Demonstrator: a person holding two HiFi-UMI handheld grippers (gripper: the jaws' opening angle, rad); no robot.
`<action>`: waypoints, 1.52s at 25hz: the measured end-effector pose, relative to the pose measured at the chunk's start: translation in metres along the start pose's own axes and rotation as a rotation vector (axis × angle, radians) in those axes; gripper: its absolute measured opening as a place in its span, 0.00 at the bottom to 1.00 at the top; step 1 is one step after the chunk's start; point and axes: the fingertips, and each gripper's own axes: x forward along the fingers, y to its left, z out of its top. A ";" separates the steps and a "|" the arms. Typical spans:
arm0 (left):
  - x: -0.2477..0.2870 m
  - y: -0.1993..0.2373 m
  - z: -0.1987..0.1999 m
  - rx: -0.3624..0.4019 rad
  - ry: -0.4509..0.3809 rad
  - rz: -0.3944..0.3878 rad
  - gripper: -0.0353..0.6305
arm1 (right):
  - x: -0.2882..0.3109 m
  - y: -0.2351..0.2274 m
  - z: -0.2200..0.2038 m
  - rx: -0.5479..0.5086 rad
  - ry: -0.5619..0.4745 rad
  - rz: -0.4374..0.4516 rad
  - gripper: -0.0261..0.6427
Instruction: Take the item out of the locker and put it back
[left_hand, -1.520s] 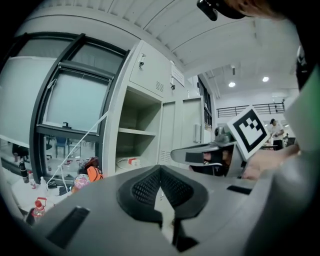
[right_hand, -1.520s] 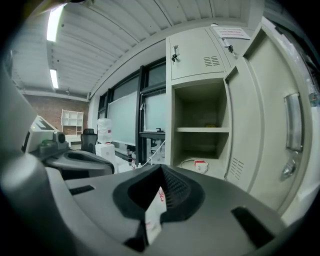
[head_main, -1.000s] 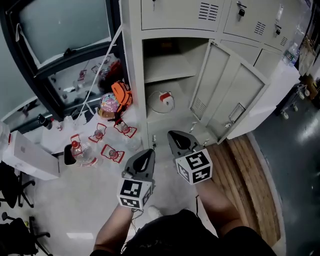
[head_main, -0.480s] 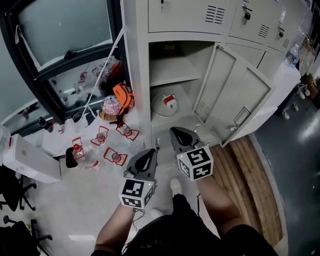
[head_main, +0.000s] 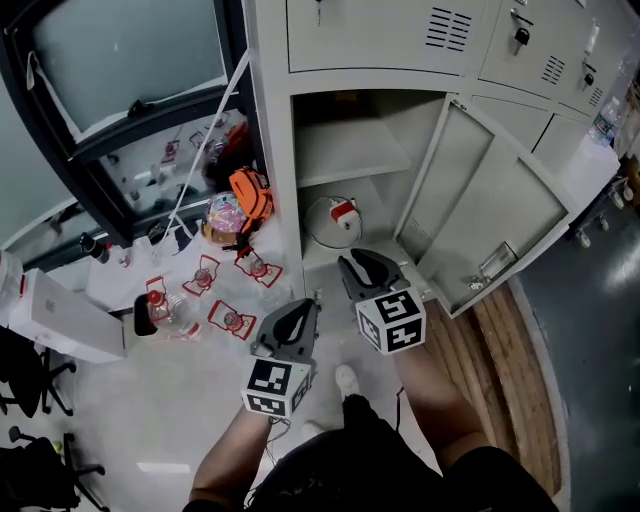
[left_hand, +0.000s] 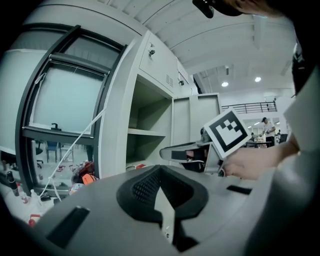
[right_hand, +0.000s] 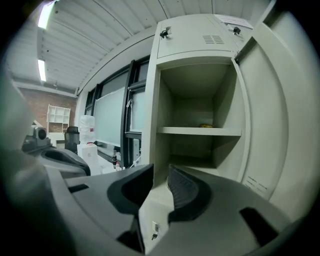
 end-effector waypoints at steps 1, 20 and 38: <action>0.007 0.002 0.000 -0.004 0.002 0.003 0.06 | 0.006 -0.006 -0.002 0.003 0.006 0.003 0.19; 0.099 0.030 0.003 -0.030 0.007 0.040 0.06 | 0.111 -0.092 -0.047 0.027 0.150 0.027 0.36; 0.127 0.037 -0.004 -0.037 0.026 0.045 0.06 | 0.169 -0.122 -0.090 -0.001 0.340 0.023 0.47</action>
